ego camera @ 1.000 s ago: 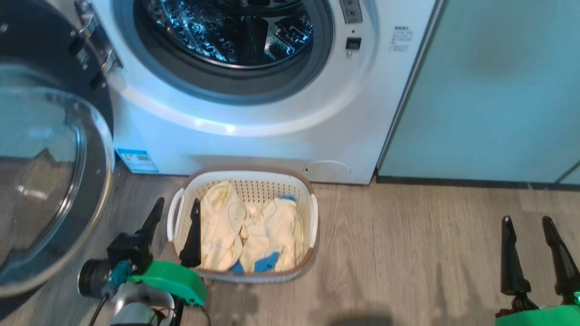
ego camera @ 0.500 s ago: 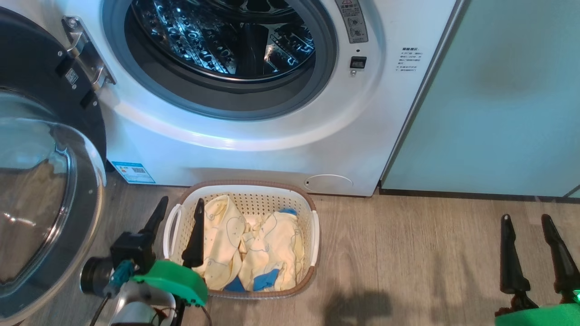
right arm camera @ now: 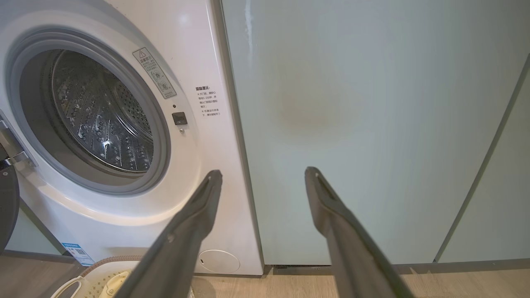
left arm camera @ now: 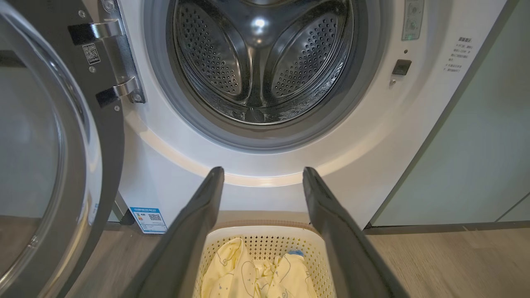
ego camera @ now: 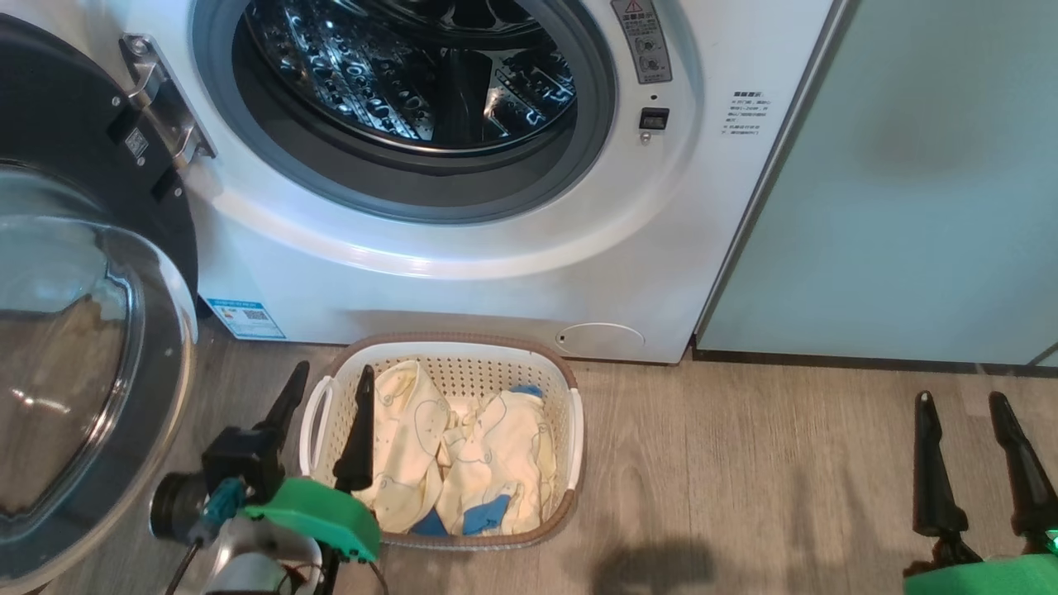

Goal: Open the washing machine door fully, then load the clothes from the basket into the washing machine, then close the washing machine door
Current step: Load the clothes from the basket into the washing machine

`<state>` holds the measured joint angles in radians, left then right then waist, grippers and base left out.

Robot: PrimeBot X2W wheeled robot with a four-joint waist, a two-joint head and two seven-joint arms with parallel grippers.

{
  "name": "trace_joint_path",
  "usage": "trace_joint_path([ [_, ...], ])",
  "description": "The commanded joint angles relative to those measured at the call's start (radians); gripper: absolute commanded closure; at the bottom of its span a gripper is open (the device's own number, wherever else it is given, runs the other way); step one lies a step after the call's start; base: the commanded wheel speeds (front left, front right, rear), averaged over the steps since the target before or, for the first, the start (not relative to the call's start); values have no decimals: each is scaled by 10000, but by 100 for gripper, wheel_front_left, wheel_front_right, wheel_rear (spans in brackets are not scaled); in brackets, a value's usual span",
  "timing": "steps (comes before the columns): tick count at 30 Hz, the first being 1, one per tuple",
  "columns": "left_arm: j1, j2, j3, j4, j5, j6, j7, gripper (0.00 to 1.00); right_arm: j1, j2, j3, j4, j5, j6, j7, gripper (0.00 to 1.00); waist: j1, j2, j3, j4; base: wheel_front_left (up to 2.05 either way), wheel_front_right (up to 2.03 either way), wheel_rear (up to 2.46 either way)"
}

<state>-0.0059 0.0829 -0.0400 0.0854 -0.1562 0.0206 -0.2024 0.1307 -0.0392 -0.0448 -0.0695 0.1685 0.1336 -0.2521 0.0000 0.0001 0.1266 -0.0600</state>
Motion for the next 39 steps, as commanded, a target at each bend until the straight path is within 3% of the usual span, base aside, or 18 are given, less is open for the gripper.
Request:
trace_joint_path([
  [1,-463,195,236,-231,-62,7,-79,0,-406,-110,206,-259,-4,-29,-97,0,0,-1,-2,-7,0,0,0],
  [11,-1001,167,-485,646,-259,-660,169,0,-477,-110,297,-322,37,-29,-97,0,0,-1,224,-230,0,0,0],
  [18,-2019,-2,-1187,2474,-571,-1082,667,0,-703,-110,310,-454,155,-29,-97,0,0,-1,932,-613,0,0,0],
  [28,-4168,-47,-1703,5912,-919,-1384,833,0,-1513,-110,500,-755,456,-29,-97,0,0,-1,2786,-1430,0,0,0],
  [39,-6396,75,-1992,8594,-1267,-1490,448,0,-2450,-110,638,-1143,898,-29,-97,0,0,-1,4843,-1935,0,0,0],
])
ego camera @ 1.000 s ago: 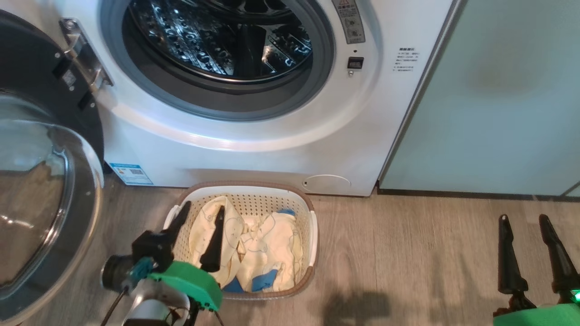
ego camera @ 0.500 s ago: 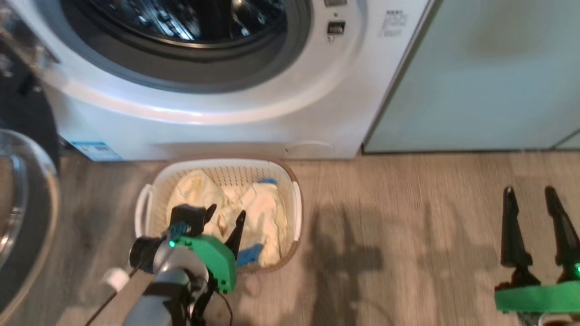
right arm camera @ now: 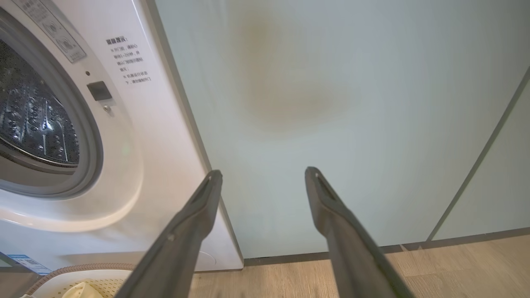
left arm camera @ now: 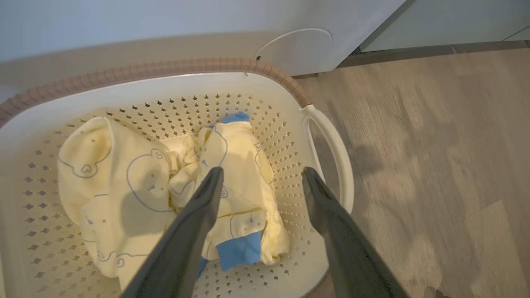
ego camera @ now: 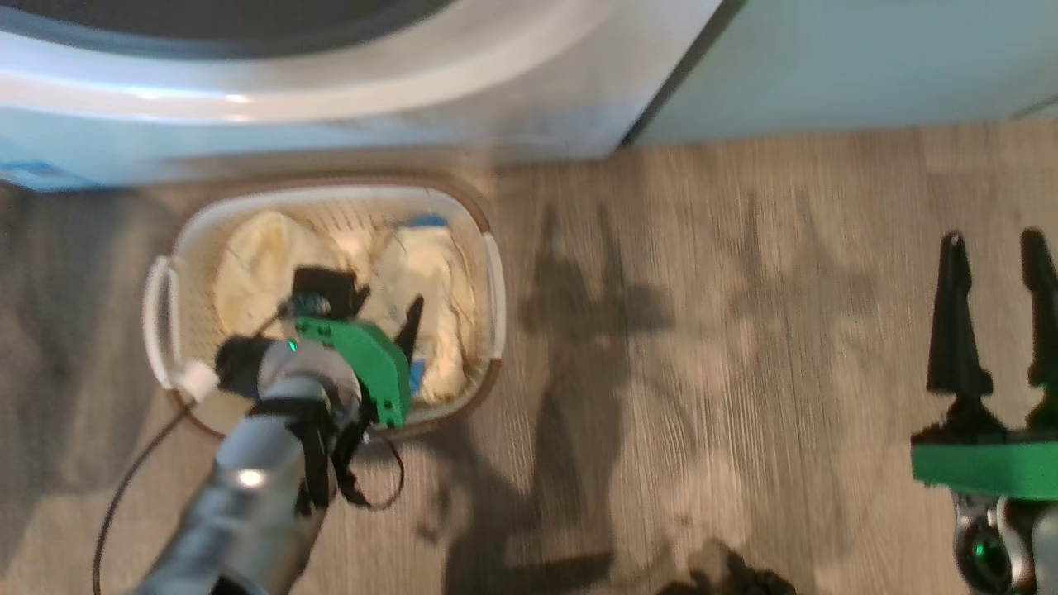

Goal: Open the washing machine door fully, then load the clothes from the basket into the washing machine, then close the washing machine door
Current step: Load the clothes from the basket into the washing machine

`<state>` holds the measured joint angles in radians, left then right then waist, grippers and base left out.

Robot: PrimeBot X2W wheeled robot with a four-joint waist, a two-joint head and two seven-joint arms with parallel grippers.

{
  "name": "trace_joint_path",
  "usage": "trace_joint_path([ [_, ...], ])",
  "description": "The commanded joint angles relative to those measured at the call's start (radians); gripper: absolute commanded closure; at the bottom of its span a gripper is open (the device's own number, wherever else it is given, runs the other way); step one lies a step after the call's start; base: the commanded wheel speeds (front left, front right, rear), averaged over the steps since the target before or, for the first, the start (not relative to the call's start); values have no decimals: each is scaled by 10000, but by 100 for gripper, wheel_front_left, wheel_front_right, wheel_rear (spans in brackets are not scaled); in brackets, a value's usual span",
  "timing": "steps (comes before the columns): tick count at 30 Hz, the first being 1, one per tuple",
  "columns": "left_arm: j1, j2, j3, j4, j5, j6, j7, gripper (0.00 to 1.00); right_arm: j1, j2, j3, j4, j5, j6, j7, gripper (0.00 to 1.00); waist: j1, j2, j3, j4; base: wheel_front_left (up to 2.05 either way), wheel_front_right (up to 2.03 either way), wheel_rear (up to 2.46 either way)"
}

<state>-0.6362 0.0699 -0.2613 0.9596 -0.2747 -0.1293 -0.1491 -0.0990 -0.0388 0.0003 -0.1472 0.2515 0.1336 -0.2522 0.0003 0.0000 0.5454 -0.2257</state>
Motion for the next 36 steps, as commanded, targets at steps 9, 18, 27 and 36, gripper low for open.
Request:
trace_joint_path([
  [9,-1544,474,-110,1378,-361,-10,-232,0,-902,-114,643,-619,310,-29,-95,0,-3,0,2131,-493,0,0,0],
  [18,-2453,560,-507,2225,-681,-12,-379,0,-1378,-114,1132,-850,469,-29,-95,0,-3,0,3090,-444,0,0,0],
  [27,-3126,868,-651,2746,-1093,-12,-223,0,-1651,-114,1434,-966,623,-29,-95,0,-3,0,3923,-694,0,0,0],
  [36,-3446,1221,-667,3009,-1344,-13,-58,0,-1769,-114,1671,-1025,801,-29,-95,0,-3,0,4460,-1078,0,0,0],
])
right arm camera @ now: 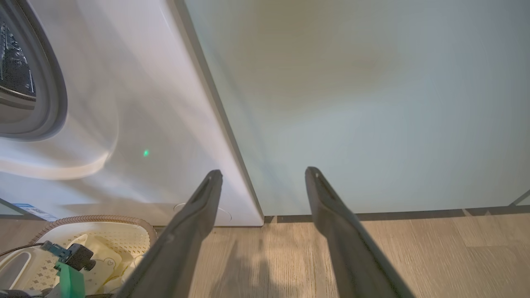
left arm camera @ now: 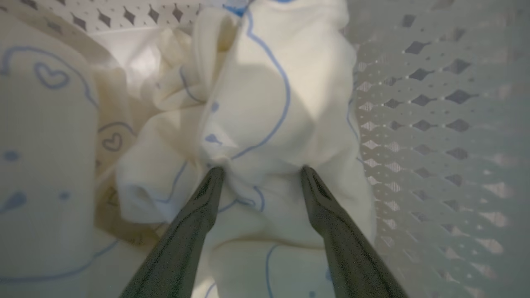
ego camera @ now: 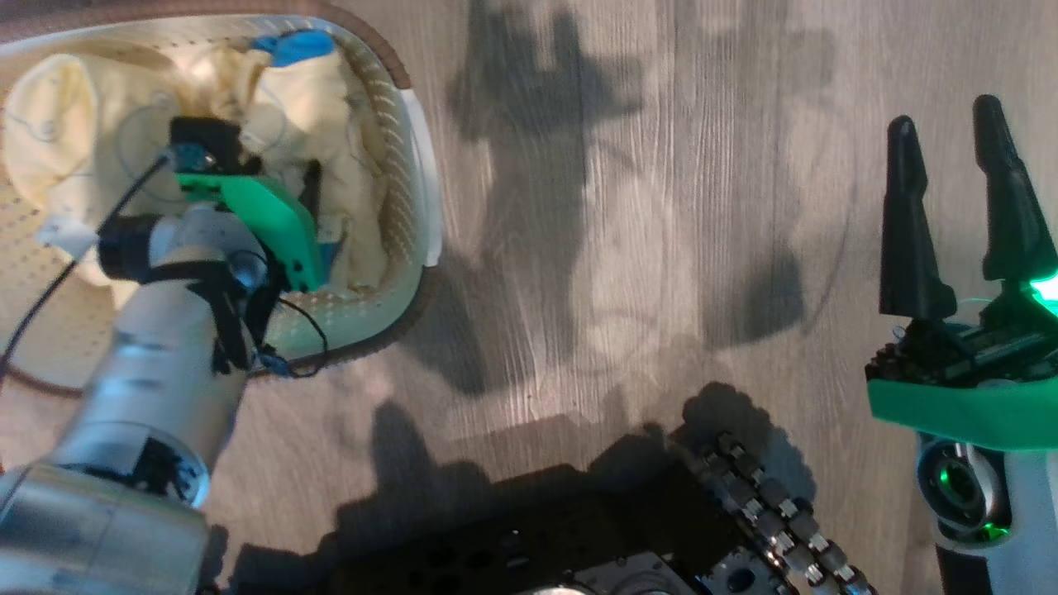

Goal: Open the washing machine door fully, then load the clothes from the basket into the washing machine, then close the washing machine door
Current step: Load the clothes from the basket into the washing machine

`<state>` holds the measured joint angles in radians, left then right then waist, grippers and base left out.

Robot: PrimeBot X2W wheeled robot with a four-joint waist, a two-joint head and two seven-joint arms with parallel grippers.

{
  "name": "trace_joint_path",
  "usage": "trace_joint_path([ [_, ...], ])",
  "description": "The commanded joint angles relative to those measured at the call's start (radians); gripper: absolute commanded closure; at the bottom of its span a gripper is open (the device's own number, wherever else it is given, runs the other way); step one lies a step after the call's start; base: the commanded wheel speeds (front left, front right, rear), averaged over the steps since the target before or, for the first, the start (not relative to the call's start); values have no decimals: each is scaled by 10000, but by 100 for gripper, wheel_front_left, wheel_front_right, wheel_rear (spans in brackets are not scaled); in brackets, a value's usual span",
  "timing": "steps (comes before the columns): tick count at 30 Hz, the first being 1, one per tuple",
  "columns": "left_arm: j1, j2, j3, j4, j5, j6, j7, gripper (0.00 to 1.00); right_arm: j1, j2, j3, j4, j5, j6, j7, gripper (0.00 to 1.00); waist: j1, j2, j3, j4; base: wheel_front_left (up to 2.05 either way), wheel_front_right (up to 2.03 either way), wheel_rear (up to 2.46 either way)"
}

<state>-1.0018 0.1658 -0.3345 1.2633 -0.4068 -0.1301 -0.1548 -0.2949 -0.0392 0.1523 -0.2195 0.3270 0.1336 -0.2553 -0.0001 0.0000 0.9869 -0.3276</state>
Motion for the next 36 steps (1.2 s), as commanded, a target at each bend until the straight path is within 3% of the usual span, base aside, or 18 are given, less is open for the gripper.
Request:
trace_joint_path([
  [1,110,371,64,13,-65,-5,45,0,189,-110,173,-328,105,-29,-65,0,1,0,197,-172,0,0,0],
  [5,-40,526,50,90,-137,-4,231,0,186,-110,275,-314,220,-29,-65,0,1,0,427,-374,0,0,0],
  [6,-74,543,48,104,-153,-2,262,12,188,-110,297,-301,246,-29,-65,0,1,0,451,-404,0,0,0],
  [7,-104,565,43,118,-164,6,286,40,192,-110,322,-280,263,-29,-65,0,1,0,470,-433,0,0,0],
  [8,-127,580,32,133,-172,9,342,61,190,-110,350,-264,279,-29,-65,0,1,0,483,-464,0,0,0],
  [9,-145,579,29,147,-196,9,418,100,185,-110,372,-253,288,-29,-65,0,1,0,497,-485,0,0,0],
  [21,-96,294,-104,223,-352,39,484,100,145,-110,208,-136,205,-29,-65,0,1,0,220,-260,0,0,0],
  [36,487,-531,-850,16,-1,51,-920,100,528,-110,-376,8,-568,-29,-65,0,1,0,-1505,962,0,0,0],
])
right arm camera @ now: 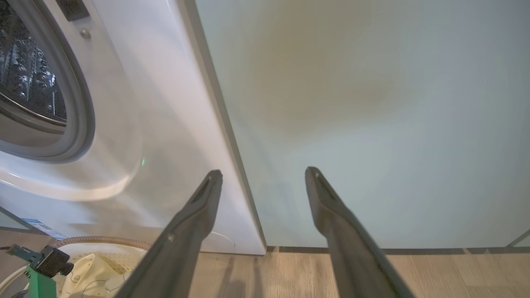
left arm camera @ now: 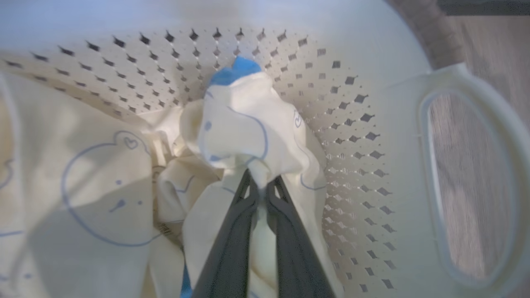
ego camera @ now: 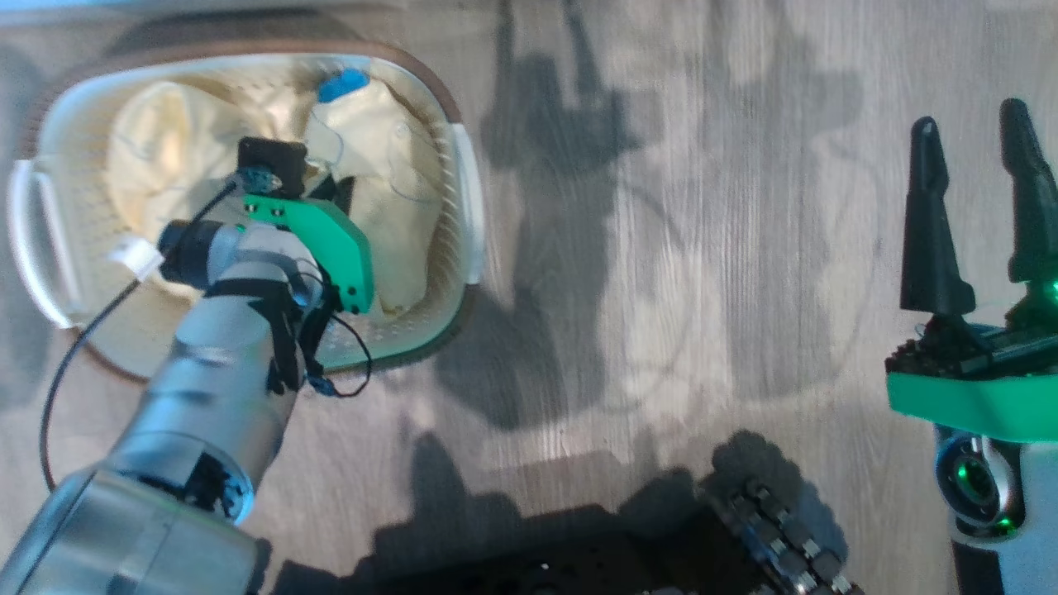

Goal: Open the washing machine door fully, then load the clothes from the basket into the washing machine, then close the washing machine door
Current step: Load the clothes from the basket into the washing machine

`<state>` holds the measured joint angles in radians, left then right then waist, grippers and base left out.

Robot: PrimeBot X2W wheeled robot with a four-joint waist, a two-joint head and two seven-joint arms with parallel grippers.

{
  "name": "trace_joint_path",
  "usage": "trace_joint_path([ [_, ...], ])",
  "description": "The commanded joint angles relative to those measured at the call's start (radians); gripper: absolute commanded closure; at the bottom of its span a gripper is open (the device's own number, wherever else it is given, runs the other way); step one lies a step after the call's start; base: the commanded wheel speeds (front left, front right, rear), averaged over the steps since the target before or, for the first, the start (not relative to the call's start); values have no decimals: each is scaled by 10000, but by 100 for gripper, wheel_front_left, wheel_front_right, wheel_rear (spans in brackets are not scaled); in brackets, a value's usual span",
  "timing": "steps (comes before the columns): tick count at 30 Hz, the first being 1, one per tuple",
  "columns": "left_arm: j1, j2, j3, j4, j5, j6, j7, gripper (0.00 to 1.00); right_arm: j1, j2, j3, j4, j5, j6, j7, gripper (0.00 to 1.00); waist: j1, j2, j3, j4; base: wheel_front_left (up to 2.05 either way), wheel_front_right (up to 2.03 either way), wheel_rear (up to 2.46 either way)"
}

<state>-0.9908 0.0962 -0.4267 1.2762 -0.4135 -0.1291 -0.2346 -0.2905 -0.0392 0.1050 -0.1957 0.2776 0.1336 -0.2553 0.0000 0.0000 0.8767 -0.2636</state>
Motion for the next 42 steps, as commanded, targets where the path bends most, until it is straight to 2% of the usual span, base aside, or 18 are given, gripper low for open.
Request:
trace_joint_path([
  [1,413,129,57,-173,76,72,-163,100,524,-110,65,-217,-122,-29,-65,0,0,0,-524,397,0,0,0],
  [7,666,-2,61,-854,141,302,-261,100,751,-110,-119,-104,-396,-29,-65,0,0,0,-1228,797,0,0,0],
  [21,3230,79,758,-5091,823,1239,-270,100,1561,-110,-565,468,-908,-29,-65,0,0,0,-3622,1720,0,0,0],
  [32,5721,603,1723,-8474,1262,1691,-271,100,2629,-110,-894,752,-1057,-29,-65,0,0,0,-5570,2079,0,0,0],
  [42,7732,1150,2164,-10426,1390,2204,-248,100,3510,-110,-857,881,-1103,-29,-65,0,0,0,-7052,2255,0,0,0],
])
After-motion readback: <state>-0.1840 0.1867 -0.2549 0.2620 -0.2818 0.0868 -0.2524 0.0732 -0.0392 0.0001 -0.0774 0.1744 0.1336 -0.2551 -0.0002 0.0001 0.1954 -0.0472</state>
